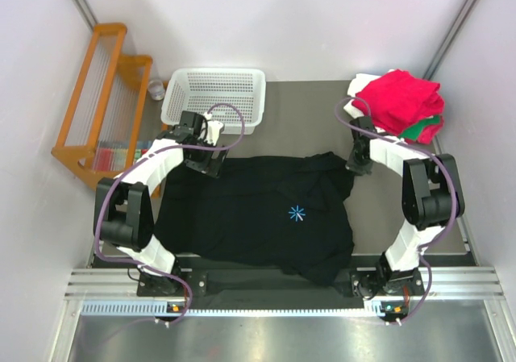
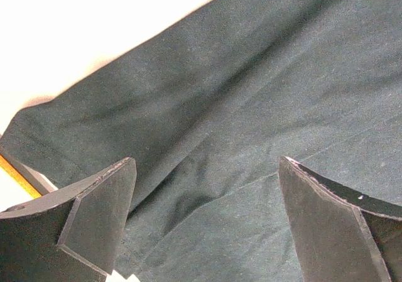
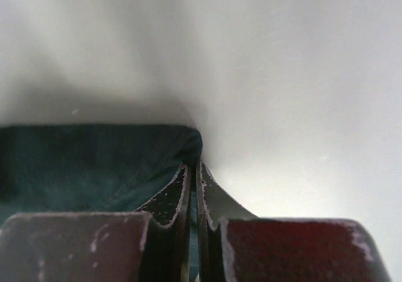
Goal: Fold and stack the t-shirts
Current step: Fold the tshirt
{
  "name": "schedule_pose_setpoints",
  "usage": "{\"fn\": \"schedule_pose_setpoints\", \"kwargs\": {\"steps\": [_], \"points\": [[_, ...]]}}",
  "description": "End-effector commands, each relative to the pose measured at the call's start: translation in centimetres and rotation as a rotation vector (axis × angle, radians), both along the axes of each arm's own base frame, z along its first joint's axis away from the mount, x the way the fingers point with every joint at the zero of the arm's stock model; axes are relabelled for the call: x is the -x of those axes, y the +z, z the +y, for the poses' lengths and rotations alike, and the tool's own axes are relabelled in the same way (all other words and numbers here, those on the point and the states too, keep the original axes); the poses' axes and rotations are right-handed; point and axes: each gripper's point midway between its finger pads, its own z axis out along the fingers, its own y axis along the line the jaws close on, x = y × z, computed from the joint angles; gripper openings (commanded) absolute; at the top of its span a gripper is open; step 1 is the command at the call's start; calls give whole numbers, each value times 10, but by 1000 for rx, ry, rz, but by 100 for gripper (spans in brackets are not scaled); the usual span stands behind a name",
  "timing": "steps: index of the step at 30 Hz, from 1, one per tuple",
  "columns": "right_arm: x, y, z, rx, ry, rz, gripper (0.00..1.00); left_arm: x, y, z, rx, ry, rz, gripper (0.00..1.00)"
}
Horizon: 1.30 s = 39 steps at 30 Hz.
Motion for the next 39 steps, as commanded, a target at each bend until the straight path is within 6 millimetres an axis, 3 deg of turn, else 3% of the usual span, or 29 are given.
{"fn": "schedule_pose_setpoints", "kwargs": {"steps": [1, 4, 8, 10, 11, 13, 15, 16, 18, 19, 20, 21, 24, 25, 27, 28, 33, 34, 39], "points": [[-4, 4, -35, 85, -67, 21, 0, -7, 12, -3, 21, 0, -29, 99], [-19, 8, -36, 77, -64, -2, 0, -7, 11, -4, 23, -1, -27, 99], [-58, 28, -32, 64, -43, -78, 0, -7, 10, -6, 34, -4, -21, 99], [-70, 24, -27, 52, -7, -60, 0, -5, 9, -6, 32, -2, -15, 99], [-84, 36, -23, 43, 6, -85, 0, -5, 9, -6, 33, -3, -17, 99], [-94, 28, -17, 32, 52, -60, 0, -5, 12, -5, 32, -3, -23, 99], [-108, 34, -16, 47, 71, -72, 0, -4, 12, -5, 32, -3, -25, 99], [-111, 25, -19, 70, 65, -48, 0, -4, 12, -5, 34, -3, -25, 99], [-124, 30, -20, 85, 69, -58, 0, -4, 11, -6, 38, -4, -22, 99], [-127, 20, -21, 92, 68, -37, 4, -4, 11, -6, 37, -2, -20, 99], [-133, 24, -20, 97, 69, -48, 12, -4, 11, -6, 34, -4, -20, 99], [-131, 23, -20, 100, 71, -32, 29, -3, 11, -5, 29, -8, -18, 99], [-121, 25, -18, 156, 53, -19, 50, -5, 14, -2, 15, -7, -30, 99], [-114, 33, -25, 210, 34, -23, 67, -5, 14, -2, 12, -7, -32, 99], [-105, 44, -26, 271, 17, -34, 77, -5, 13, -3, 16, -9, -28, 99], [-94, 56, -33, 311, -8, -45, 79, -4, 10, -3, 16, -8, -20, 99], [-51, 92, -29, 270, -59, -140, 80, -3, 7, -4, 20, -8, -13, 99], [-32, 95, -27, 241, -50, -142, 80, -4, 7, -4, 21, -8, -14, 99], [29, 87, -11, 150, -23, -148, 79, -3, 4, -6, 26, -13, -2, 99]]}}
